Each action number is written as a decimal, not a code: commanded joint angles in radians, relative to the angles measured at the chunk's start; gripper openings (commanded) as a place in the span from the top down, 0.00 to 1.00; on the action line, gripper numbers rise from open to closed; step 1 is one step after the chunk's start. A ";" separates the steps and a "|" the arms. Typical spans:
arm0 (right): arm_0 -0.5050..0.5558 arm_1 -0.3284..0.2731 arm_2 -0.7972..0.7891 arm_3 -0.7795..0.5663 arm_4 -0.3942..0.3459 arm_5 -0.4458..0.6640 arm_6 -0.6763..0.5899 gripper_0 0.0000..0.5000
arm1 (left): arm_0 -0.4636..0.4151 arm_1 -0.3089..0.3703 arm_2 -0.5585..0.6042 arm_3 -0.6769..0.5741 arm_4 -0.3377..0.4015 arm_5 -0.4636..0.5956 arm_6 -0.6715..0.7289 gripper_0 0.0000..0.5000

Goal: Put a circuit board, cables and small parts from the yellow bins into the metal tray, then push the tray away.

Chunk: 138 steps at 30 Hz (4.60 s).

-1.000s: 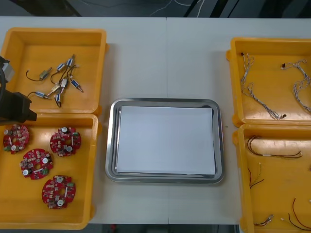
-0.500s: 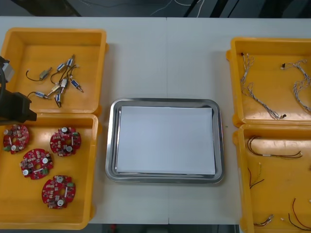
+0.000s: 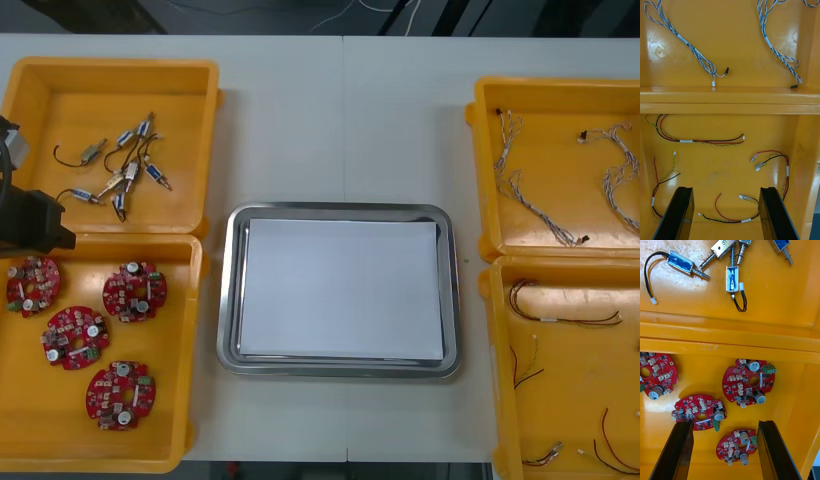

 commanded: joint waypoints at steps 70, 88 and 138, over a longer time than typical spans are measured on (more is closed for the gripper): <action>0.086 -0.001 -0.038 -0.068 0.020 -0.064 -0.038 0.00 | 0.103 -0.008 0.044 -0.101 -0.050 -0.043 -0.028 0.00; 0.330 -0.001 -0.038 -0.073 0.072 -0.277 0.014 0.00 | 0.316 -0.077 0.094 -0.155 -0.100 -0.186 0.021 0.00; 0.623 0.115 0.161 0.208 0.114 -0.803 0.481 0.00 | 0.505 -0.274 -0.077 -0.082 -0.365 -0.376 0.069 0.00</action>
